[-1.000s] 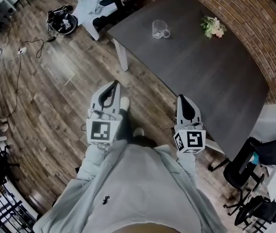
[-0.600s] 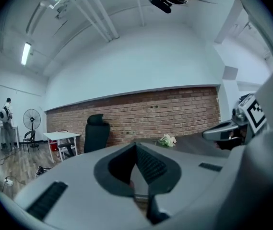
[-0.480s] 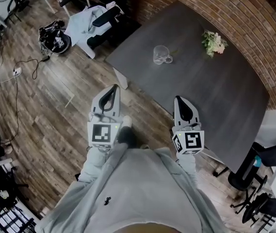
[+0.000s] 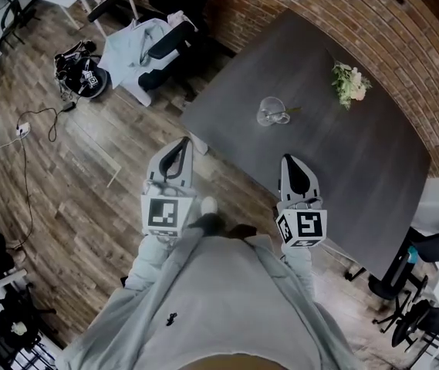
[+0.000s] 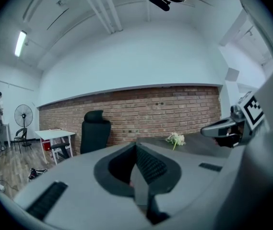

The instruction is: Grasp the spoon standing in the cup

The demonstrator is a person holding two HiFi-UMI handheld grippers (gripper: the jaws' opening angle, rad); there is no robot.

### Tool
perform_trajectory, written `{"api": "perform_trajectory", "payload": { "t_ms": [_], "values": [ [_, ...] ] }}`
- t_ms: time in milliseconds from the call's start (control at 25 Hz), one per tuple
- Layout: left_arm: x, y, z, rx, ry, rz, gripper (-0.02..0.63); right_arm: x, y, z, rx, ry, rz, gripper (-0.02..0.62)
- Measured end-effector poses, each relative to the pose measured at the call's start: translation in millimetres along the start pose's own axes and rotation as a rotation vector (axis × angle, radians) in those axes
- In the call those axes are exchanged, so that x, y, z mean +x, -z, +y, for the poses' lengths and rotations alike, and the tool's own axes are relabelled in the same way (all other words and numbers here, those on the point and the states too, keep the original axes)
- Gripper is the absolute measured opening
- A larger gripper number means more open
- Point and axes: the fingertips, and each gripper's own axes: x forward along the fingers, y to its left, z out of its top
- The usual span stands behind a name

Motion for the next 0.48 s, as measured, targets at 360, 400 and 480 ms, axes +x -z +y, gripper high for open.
{"api": "perform_trajectory", "payload": {
  "t_ms": [360, 400, 480],
  "values": [
    [12, 19, 19, -0.023, 0.034, 0.026, 0.018, 17, 9, 8, -0.002, 0.03, 0.063, 0.017],
    [16, 19, 20, -0.023, 0.036, 0.024, 0.018, 19, 11, 6, -0.002, 0.031, 0.067, 0.017],
    [25, 19, 20, -0.036, 0.033, 0.024, 0.018, 25, 14, 0, -0.002, 0.035, 0.075, 0.017]
  ]
}}
